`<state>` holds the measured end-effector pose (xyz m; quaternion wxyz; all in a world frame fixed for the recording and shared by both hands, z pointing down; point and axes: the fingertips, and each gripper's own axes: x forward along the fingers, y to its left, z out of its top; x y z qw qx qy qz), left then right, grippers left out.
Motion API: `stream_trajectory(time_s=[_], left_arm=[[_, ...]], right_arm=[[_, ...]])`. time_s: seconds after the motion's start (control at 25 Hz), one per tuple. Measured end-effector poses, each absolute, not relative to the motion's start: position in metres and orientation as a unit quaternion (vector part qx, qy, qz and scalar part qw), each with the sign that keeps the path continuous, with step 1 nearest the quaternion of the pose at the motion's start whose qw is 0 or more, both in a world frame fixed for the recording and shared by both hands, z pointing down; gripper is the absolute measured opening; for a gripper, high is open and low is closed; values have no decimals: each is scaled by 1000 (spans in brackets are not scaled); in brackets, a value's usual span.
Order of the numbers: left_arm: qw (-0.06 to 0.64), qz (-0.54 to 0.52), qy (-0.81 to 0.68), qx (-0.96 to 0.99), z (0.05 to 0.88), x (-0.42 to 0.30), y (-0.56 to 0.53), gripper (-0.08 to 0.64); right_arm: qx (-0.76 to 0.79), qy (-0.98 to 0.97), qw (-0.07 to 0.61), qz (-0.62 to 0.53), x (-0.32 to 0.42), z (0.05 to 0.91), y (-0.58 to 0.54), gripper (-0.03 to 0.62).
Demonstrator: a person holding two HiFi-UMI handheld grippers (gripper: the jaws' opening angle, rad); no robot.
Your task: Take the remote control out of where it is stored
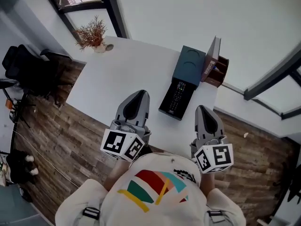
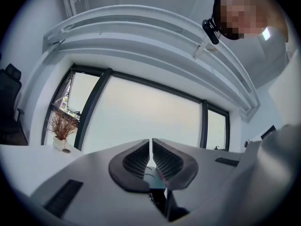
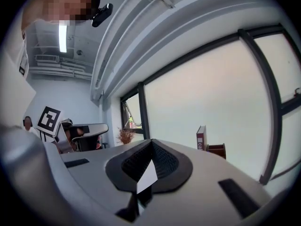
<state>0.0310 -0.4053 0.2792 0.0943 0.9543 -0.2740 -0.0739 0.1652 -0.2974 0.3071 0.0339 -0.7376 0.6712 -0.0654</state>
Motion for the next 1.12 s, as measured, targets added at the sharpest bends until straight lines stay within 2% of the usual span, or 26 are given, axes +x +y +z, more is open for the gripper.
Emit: stream_trajectory(time_s=[0.2, 0.24, 0.32, 0.36, 0.44, 0.56, 0.68, 1.12], left_arm=[[96, -64, -264, 958, 283, 69, -427, 10], [92, -54, -263, 959, 287, 78, -427, 42], [88, -28, -260, 961, 300, 98, -425, 168], [89, -14, -255, 963, 309, 109, -424, 193], [98, 21, -235, 967, 334, 133, -418, 222], [150, 91, -211, 962, 386, 162, -411, 224], [201, 184, -211, 939, 444, 180, -408, 294], [230, 370, -200, 878, 530, 200, -413, 299]], right_arm=[[-768, 635, 54, -68, 189, 307, -300, -6], [-770, 632, 54, -70, 194, 309, -298, -6], [-774, 627, 47, -74, 202, 316, -293, -6], [-776, 624, 44, -79, 207, 321, -290, -6], [-780, 617, 39, -97, 219, 333, -283, -6], [-778, 612, 31, -138, 235, 355, -279, -6], [-781, 604, 27, -159, 250, 369, -276, -6], [-780, 596, 22, -191, 269, 396, -283, -6]])
